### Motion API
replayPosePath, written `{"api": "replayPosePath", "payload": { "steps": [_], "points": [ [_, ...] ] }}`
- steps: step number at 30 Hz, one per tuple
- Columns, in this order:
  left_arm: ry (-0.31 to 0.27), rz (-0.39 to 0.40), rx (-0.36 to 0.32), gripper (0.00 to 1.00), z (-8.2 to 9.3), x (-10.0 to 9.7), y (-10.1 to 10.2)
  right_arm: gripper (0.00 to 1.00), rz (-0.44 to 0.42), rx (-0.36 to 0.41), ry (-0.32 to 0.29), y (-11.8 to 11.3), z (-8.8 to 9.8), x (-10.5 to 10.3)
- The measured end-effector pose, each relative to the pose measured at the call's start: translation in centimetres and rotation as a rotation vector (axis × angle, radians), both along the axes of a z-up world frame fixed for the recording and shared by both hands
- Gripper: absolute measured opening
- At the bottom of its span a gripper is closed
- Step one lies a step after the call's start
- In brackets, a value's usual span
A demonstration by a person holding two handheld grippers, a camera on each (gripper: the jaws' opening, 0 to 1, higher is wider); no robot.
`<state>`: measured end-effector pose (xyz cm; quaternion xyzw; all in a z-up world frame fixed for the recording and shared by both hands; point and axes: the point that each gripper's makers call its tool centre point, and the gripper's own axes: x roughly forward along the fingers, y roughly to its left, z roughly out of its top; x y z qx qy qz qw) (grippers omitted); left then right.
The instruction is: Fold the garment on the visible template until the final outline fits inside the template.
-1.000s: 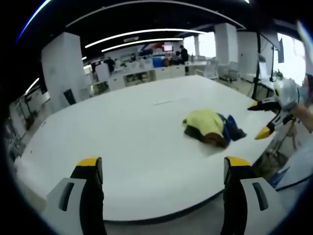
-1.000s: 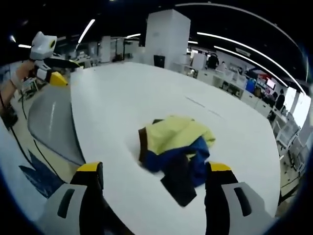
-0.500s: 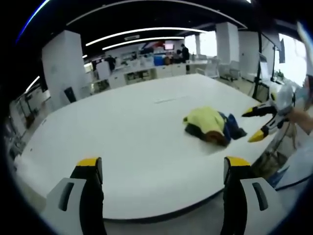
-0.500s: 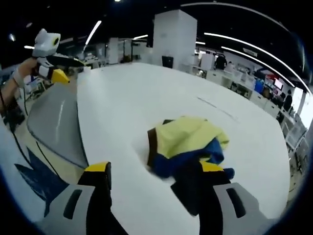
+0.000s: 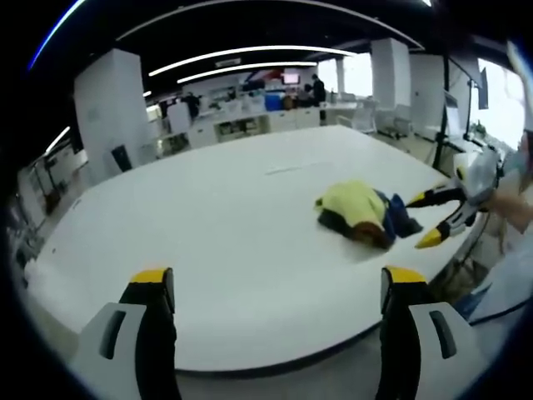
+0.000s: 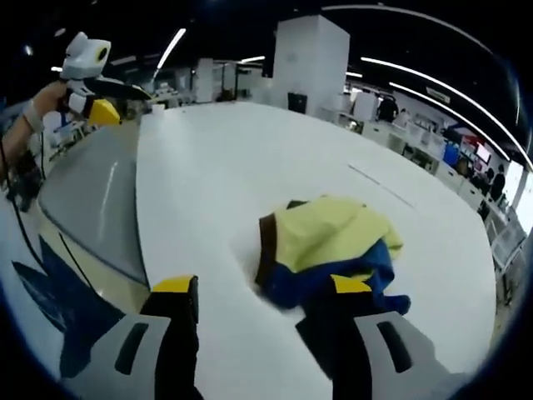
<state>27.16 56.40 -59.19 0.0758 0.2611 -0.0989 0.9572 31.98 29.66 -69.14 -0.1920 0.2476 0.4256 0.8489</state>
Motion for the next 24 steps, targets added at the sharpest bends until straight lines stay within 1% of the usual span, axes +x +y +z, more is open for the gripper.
{"api": "replayPosePath", "payload": {
  "steps": [4, 12, 17, 20, 24],
  "points": [
    [0.001, 0.009, 0.003, 0.99, 0.1, 0.0, 0.4, 0.57, 0.016, -0.010, 0.023, 0.3, -0.8, -0.1],
    [0.001, 0.019, 0.004, 0.99, 0.2, -0.1, 0.7, 0.53, 0.027, -0.015, 0.020, 0.9, -1.7, 0.5],
    [0.003, 0.021, 0.004, 0.99, 0.2, -0.2, 0.9, 0.47, 0.033, -0.006, 0.026, 1.4, -2.2, 0.7],
    [0.000, 0.024, 0.005, 0.99, 0.3, -0.1, 1.1, 0.44, 0.043, -0.014, 0.022, 1.7, -2.5, 0.7],
    [-0.002, 0.024, 0.006, 0.99, 0.4, -0.1, 1.3, 0.40, 0.050, -0.017, 0.027, 2.0, -3.3, 1.0]
  ]
}}
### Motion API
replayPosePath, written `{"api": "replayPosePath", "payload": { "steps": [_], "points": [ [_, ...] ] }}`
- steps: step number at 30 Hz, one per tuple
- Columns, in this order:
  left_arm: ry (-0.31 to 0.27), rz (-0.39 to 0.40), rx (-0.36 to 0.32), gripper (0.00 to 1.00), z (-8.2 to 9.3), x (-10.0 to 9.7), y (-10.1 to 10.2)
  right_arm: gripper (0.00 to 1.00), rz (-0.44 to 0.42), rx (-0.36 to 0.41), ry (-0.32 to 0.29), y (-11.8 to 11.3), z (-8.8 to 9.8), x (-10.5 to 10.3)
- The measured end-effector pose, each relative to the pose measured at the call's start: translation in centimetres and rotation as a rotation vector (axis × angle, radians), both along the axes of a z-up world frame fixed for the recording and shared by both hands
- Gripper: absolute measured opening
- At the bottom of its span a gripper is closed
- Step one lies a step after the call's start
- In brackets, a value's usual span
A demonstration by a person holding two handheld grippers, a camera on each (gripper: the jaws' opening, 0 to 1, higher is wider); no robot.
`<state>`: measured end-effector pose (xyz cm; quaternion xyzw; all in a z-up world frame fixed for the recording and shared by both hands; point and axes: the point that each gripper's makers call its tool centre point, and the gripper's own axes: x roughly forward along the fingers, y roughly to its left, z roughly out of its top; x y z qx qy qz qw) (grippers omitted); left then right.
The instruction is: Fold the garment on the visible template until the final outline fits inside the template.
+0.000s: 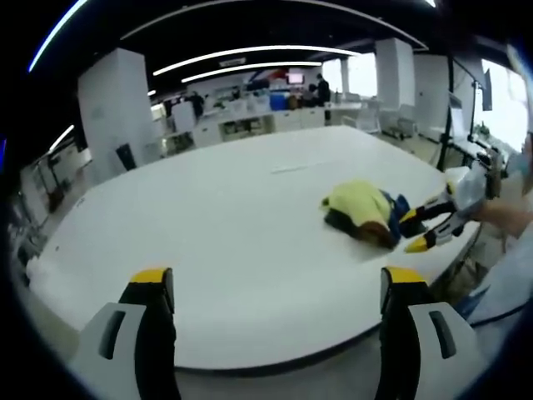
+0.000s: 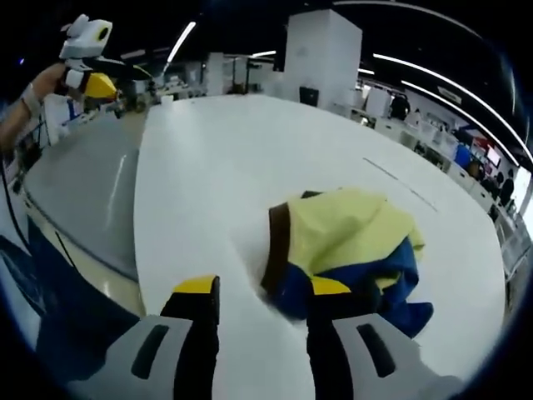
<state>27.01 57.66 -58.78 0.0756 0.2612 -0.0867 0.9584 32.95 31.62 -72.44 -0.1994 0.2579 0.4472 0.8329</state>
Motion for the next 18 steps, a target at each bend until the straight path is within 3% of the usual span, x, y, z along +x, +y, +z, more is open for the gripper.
{"api": "replayPosePath", "payload": {
  "steps": [6, 18],
  "points": [
    [0.003, 0.002, 0.001, 0.99, -0.1, 0.0, 0.3, 0.37, -0.006, 0.018, 0.011, 0.4, 0.0, 0.1],
    [0.008, -0.004, -0.004, 0.99, -0.2, -0.4, 0.7, 0.34, -0.006, -0.048, 0.003, 0.4, -1.8, 0.6]
  ]
}}
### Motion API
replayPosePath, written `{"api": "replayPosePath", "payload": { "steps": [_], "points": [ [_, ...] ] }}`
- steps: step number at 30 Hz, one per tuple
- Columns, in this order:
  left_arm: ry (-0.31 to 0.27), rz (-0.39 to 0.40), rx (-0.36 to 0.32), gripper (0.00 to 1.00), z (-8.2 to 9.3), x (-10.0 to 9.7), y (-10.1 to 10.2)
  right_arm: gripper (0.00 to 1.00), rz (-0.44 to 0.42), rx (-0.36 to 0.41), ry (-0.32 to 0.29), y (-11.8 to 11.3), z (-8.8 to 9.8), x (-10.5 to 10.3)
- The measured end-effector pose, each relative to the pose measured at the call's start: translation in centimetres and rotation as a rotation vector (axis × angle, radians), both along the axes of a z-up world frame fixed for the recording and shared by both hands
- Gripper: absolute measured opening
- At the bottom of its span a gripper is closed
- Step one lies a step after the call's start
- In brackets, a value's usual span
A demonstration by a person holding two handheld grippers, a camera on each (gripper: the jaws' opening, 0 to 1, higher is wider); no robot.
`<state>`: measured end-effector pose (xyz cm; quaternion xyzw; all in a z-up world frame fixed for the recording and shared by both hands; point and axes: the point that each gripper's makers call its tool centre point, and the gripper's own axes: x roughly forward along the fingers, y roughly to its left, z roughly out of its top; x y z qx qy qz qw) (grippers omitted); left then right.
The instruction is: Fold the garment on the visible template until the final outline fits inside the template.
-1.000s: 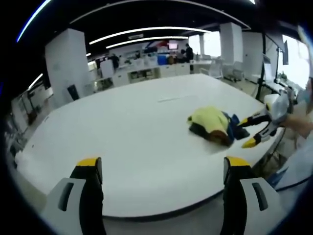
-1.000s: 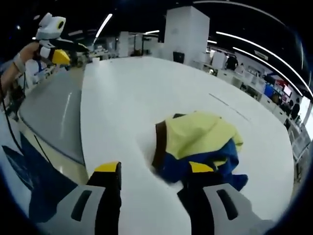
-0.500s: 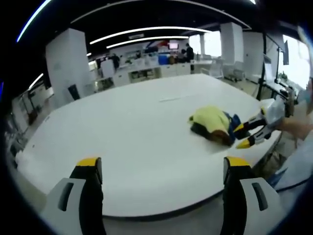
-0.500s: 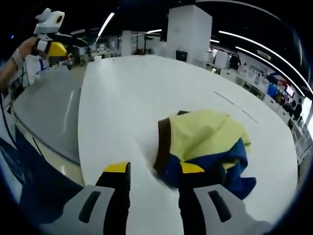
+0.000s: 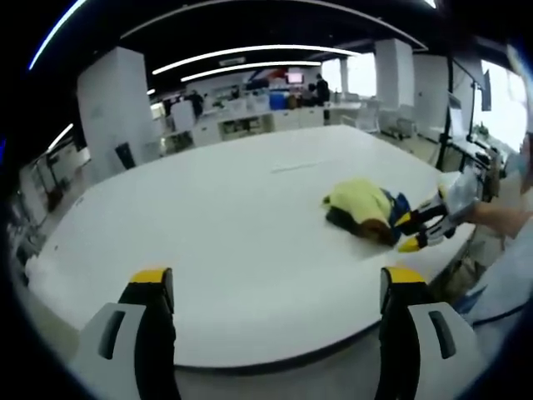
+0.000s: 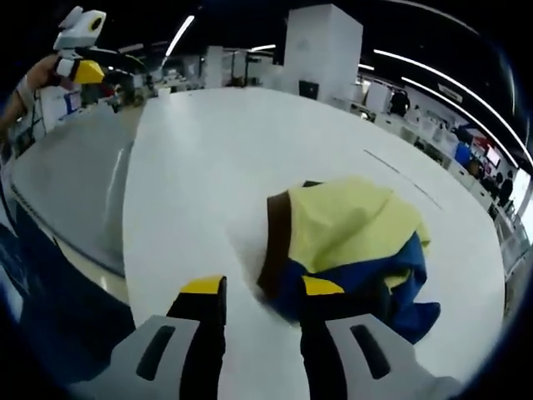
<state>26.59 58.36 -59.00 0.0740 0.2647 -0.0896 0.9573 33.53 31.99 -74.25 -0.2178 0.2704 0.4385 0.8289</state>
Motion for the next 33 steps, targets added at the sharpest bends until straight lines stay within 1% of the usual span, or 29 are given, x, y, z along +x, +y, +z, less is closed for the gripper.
{"api": "replayPosePath", "payload": {
  "steps": [7, 10, 13, 15, 25, 30, 33],
  "points": [
    [-0.004, 0.009, 0.000, 0.99, 0.0, -0.1, 0.9, 0.32, -0.014, -0.021, 0.004, -0.1, -1.0, 0.1],
    [-0.009, 0.012, 0.000, 0.99, 0.1, 0.1, 1.2, 0.30, -0.019, -0.027, -0.010, -0.2, -1.1, 0.4],
    [-0.020, 0.004, -0.003, 0.99, 0.3, 0.3, 1.1, 0.30, -0.034, -0.023, -0.010, -0.2, -1.1, 0.8],
    [-0.020, -0.001, -0.002, 0.99, 0.4, 0.3, 1.1, 0.30, -0.039, -0.040, -0.013, -0.2, -1.4, 1.1],
    [-0.015, -0.009, -0.013, 0.99, -0.1, 0.4, 1.7, 0.28, -0.067, -0.058, -0.017, -0.2, -2.1, 1.3],
    [-0.010, -0.012, -0.023, 0.99, -0.6, 0.3, 2.1, 0.25, -0.108, -0.021, -0.009, -0.5, -2.1, 1.1],
    [-0.004, -0.020, -0.029, 0.99, -1.0, 0.4, 2.3, 0.19, -0.139, 0.012, -0.021, -0.7, -1.9, 1.2]
  ]
}}
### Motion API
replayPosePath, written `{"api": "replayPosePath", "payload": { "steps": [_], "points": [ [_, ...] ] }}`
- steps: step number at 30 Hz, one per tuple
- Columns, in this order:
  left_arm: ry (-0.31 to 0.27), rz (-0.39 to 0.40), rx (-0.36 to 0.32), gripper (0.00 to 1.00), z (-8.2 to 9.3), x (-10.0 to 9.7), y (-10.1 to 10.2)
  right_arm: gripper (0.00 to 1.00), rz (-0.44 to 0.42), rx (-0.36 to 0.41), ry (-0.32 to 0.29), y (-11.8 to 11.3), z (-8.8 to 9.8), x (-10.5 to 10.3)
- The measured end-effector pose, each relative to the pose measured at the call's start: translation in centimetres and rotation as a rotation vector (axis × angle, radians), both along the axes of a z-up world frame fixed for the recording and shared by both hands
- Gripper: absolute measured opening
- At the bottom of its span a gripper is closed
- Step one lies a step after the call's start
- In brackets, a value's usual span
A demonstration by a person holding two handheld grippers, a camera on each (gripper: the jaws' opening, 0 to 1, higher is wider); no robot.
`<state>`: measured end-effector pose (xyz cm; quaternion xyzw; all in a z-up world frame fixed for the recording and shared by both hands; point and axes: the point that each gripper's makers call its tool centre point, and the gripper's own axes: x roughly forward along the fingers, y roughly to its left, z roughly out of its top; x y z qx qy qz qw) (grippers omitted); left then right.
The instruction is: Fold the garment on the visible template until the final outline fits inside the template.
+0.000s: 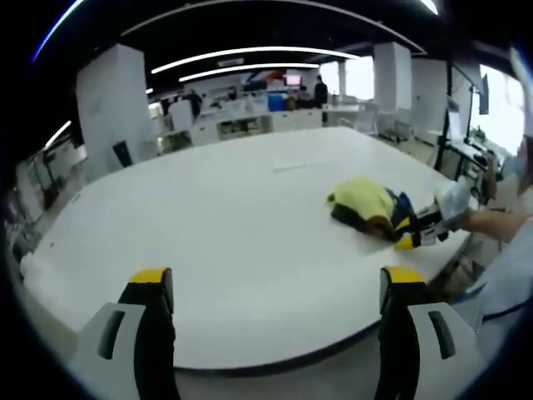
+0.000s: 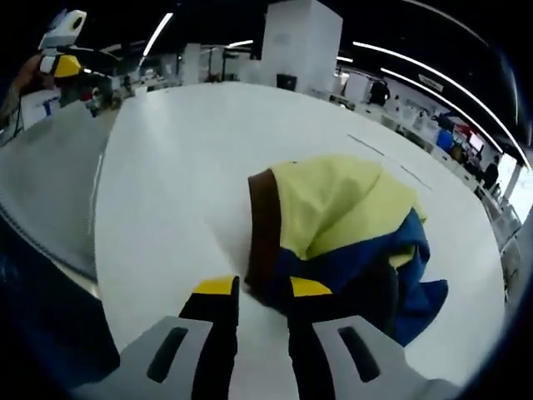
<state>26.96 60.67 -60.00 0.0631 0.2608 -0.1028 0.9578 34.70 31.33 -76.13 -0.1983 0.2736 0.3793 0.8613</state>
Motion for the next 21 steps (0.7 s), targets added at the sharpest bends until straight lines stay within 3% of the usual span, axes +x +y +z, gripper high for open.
{"api": "replayPosePath", "payload": {
  "steps": [7, 11, 14, 21],
  "points": [
    [0.008, -0.011, -0.012, 0.99, -0.7, 0.2, 0.2, 0.18, -0.050, 0.032, 0.004, -0.1, 0.0, -0.2],
    [0.006, -0.002, -0.017, 0.99, -0.5, 0.5, 0.0, 0.12, -0.065, 0.027, 0.020, -0.8, -0.4, 0.0],
    [-0.001, 0.002, -0.017, 0.99, -0.4, 0.9, -0.4, 0.09, -0.056, 0.031, 0.032, -1.2, -0.3, 1.1],
    [-0.004, -0.007, -0.020, 0.99, -0.3, 2.8, -2.9, 0.07, 0.022, -0.017, 0.035, -1.0, -0.4, 1.1]
  ]
}}
